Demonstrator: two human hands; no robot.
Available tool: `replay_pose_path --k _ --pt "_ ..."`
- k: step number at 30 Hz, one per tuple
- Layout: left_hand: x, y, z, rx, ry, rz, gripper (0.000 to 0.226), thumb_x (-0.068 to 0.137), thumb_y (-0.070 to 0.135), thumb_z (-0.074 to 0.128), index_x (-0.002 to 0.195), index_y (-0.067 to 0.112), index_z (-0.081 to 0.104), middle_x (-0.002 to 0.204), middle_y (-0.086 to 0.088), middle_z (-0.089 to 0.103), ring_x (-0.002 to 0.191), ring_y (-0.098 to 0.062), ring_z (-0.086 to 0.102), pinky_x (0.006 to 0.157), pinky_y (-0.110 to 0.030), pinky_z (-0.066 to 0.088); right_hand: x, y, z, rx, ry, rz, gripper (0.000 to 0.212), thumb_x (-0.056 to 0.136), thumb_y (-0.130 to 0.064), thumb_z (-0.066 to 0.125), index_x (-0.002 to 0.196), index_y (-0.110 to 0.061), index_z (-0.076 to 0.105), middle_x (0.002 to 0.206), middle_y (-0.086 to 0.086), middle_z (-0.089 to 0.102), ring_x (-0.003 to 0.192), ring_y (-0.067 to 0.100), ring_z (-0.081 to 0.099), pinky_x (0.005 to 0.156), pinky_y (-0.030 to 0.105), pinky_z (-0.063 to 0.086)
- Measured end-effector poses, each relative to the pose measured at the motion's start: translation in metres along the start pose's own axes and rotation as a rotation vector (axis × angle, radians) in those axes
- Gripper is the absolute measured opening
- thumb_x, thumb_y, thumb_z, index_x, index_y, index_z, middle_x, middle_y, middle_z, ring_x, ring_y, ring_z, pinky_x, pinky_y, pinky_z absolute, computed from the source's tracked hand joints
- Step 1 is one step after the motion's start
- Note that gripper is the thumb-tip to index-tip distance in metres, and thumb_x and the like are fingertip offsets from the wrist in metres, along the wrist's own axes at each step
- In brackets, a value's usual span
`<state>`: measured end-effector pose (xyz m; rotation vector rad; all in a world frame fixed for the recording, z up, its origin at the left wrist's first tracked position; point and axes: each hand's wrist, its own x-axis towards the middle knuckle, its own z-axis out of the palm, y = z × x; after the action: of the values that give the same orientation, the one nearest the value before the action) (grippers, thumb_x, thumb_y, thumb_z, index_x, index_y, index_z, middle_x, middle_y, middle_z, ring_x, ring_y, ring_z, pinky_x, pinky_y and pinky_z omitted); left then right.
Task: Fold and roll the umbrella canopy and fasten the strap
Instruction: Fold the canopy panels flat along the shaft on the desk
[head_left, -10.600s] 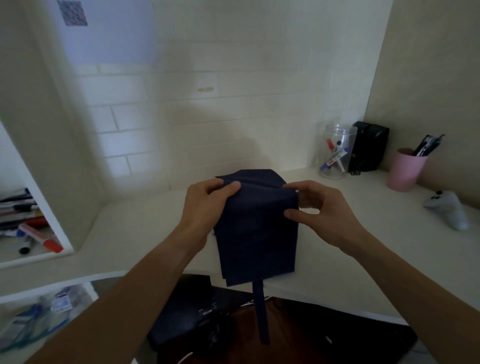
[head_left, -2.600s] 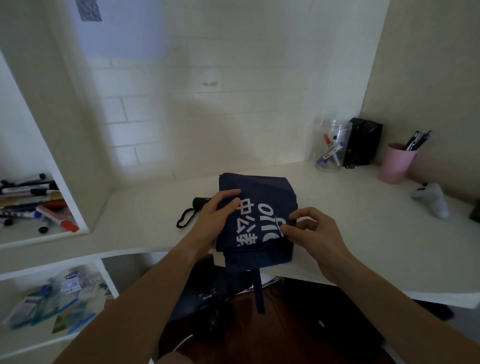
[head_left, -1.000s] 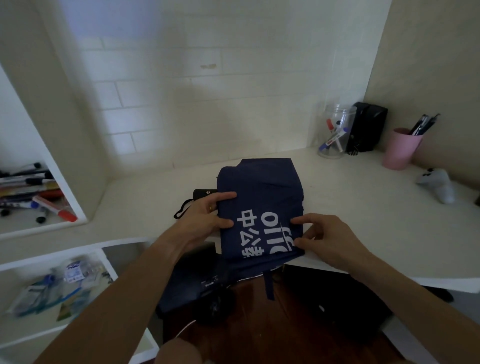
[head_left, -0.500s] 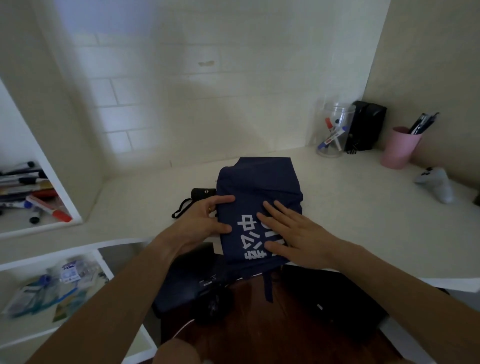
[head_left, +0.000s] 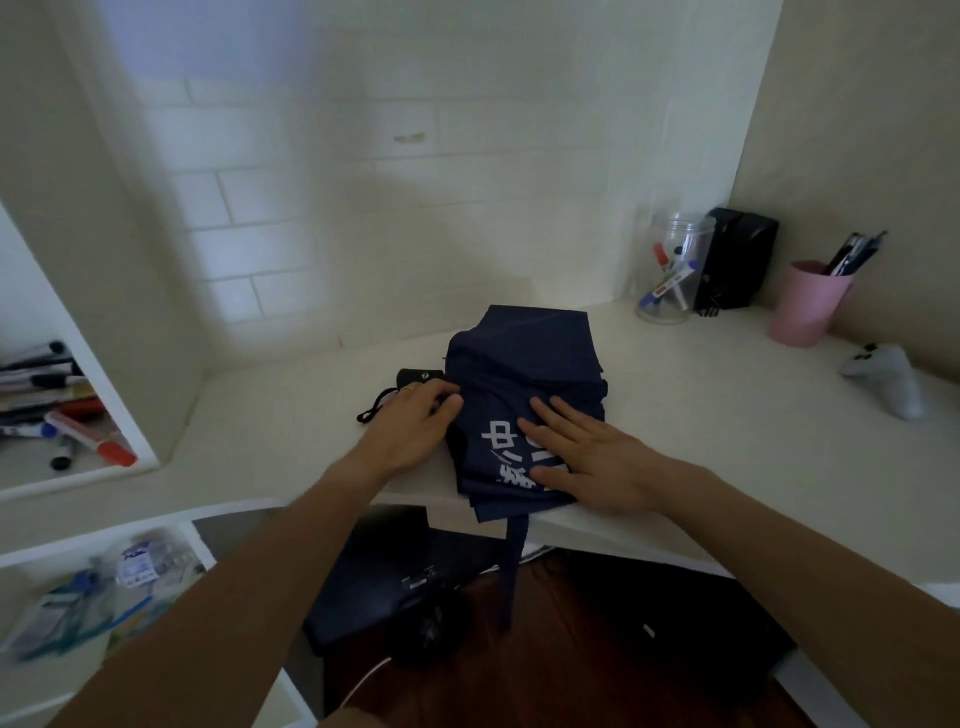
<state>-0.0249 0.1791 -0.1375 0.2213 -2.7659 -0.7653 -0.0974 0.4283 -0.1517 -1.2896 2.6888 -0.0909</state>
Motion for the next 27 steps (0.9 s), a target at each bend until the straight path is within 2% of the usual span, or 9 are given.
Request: replay_pose_path --k 4,6,8,10,16,18,20,22,27 --pt "0.001 0.022 0.000 0.282 0.384 0.327 0.028 0.100 0.038 0.055 0.109 0.018 0.072 0.119 -0.008 0.054 0.107 -0.022 0.055 0.089 -0.037 0.053 0.013 0.005 0.000 -0.027 0.000 0.013 0.073 0.097 -0.066 0.023 0.158 -0.036 -0.005 0.165 -0.010 -0.019 0.150 0.009 -0.022 0.124 0.033 -0.006" --pt "0.001 0.032 0.005 0.276 0.135 0.538 0.035 0.104 0.036 0.049 0.133 0.023 0.062 0.140 -0.003 0.052 0.130 -0.019 0.048 0.111 -0.036 0.043 0.013 0.005 0.001 -0.034 0.015 0.005 0.075 0.097 -0.068 0.021 0.157 -0.034 -0.007 0.164 -0.010 -0.020 0.149 0.010 -0.023 0.124 0.034 -0.007" --pt "-0.002 0.027 0.015 0.389 -0.191 0.542 0.052 0.106 0.045 0.039 0.156 0.031 0.034 0.166 0.002 0.027 0.153 -0.015 0.020 0.125 -0.030 0.017 0.011 0.006 0.002 -0.025 0.017 -0.006 0.076 0.096 -0.068 0.020 0.157 -0.033 -0.008 0.164 -0.010 -0.020 0.148 0.008 -0.024 0.124 0.033 -0.007" --pt "-0.006 0.011 0.023 0.462 -0.327 0.462 0.063 0.105 0.057 0.028 0.160 0.039 0.007 0.169 0.010 0.000 0.155 -0.007 -0.002 0.127 -0.031 0.004 0.010 0.010 0.005 -0.013 0.021 -0.014 0.078 0.096 -0.068 0.019 0.157 -0.030 -0.011 0.164 -0.012 -0.021 0.148 0.004 -0.024 0.124 0.032 -0.006" --pt "-0.014 -0.004 0.032 0.476 -0.302 0.468 0.064 0.100 0.067 0.012 0.157 0.046 -0.007 0.167 0.017 -0.012 0.153 -0.001 -0.013 0.127 -0.033 0.002 -0.028 0.030 -0.003 0.051 -0.025 0.004 0.073 0.096 -0.069 0.021 0.158 -0.036 -0.002 0.160 -0.025 -0.012 0.148 -0.006 -0.009 0.118 0.018 -0.005" --pt "-0.014 -0.005 0.034 0.467 -0.269 0.492 0.061 0.101 0.066 0.011 0.156 0.050 -0.008 0.168 0.017 -0.012 0.153 -0.001 -0.013 0.127 -0.030 -0.001 -0.039 0.033 -0.020 0.237 0.051 0.077 0.069 0.089 -0.074 0.037 0.150 -0.043 0.035 0.158 -0.026 0.026 0.144 -0.004 0.025 0.119 0.021 0.018" --pt "-0.014 -0.005 0.034 0.452 -0.242 0.512 0.057 0.102 0.065 0.012 0.155 0.053 -0.006 0.168 0.017 -0.010 0.153 -0.002 -0.013 0.125 -0.027 -0.003 -0.026 0.034 -0.041 0.430 0.403 0.147 0.051 0.082 -0.068 0.057 0.120 -0.036 0.068 0.124 -0.017 0.067 0.112 0.001 0.060 0.100 0.026 0.046" --pt "-0.014 -0.006 0.035 0.443 -0.222 0.524 0.056 0.102 0.065 0.012 0.155 0.054 -0.004 0.168 0.016 -0.008 0.154 -0.002 -0.011 0.125 -0.027 -0.002 0.006 0.039 -0.063 0.575 0.689 0.270 0.033 0.084 -0.049 0.071 0.108 -0.026 0.068 0.096 -0.011 0.070 0.086 0.003 0.065 0.075 0.024 0.052" --pt "-0.014 -0.009 0.036 0.443 -0.195 0.542 0.056 0.103 0.065 0.012 0.155 0.054 -0.002 0.169 0.015 -0.008 0.154 -0.003 -0.010 0.124 -0.026 -0.003 0.078 0.055 -0.088 1.130 0.571 0.478 0.061 0.080 -0.027 0.082 0.132 -0.016 0.052 0.105 0.010 0.066 0.088 0.017 0.066 0.066 0.027 0.055"
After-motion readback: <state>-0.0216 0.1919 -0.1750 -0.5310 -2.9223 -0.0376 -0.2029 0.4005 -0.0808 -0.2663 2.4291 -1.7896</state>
